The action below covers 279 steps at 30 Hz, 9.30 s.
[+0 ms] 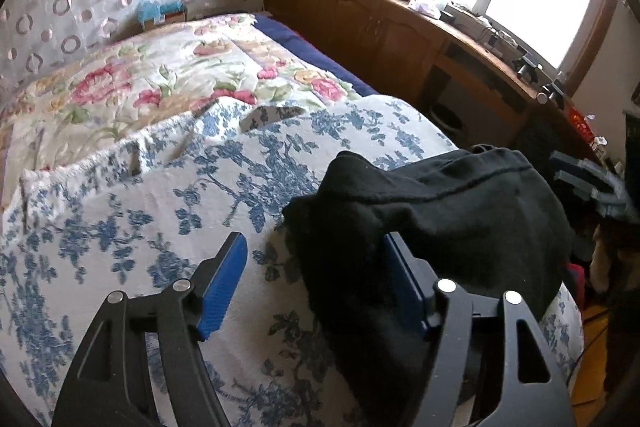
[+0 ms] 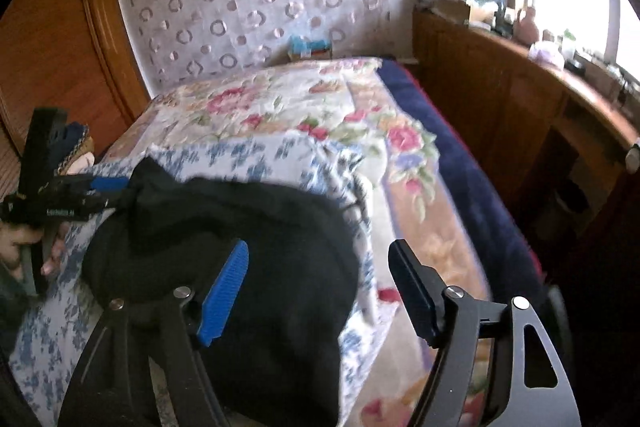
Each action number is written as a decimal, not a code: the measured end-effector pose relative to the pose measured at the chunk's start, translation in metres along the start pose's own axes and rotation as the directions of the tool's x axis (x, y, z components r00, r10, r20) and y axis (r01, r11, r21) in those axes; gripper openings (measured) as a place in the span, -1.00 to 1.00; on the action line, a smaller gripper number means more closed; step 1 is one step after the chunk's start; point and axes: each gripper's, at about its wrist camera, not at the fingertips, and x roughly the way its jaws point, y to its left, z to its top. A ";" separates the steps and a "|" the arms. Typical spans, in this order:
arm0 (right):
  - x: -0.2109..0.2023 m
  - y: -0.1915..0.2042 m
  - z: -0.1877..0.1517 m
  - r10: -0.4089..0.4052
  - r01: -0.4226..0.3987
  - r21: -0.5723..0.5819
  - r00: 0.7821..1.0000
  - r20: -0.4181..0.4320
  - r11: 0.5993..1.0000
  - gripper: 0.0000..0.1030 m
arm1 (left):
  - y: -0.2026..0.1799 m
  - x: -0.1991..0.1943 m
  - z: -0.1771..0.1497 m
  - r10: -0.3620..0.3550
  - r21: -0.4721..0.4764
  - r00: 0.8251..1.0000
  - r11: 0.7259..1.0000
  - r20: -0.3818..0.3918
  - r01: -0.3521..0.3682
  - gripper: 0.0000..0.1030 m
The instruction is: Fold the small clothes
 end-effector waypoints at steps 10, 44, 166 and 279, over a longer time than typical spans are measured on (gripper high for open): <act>0.023 -0.024 -0.002 0.089 -0.080 0.105 0.992 -0.085 0.991 0.45 | -0.001 0.011 0.003 -0.058 -0.019 0.998 0.998 -0.027 0.057 0.23; 0.002 0.006 0.012 0.185 -0.180 -0.069 0.980 0.077 0.981 -0.61 | -0.040 -0.119 0.000 -0.141 0.112 0.953 0.987 0.270 0.114 -0.64; 0.180 0.214 0.067 0.508 -0.454 -0.519 0.860 -0.044 0.724 0.68 | 0.145 -0.271 -0.238 0.688 -0.475 0.688 0.697 0.231 -0.537 0.80; -0.060 0.063 -0.033 0.142 -0.075 -0.180 0.906 0.398 0.981 0.78 | -0.024 -0.279 -0.162 0.532 -0.267 0.685 0.846 0.497 -0.462 0.80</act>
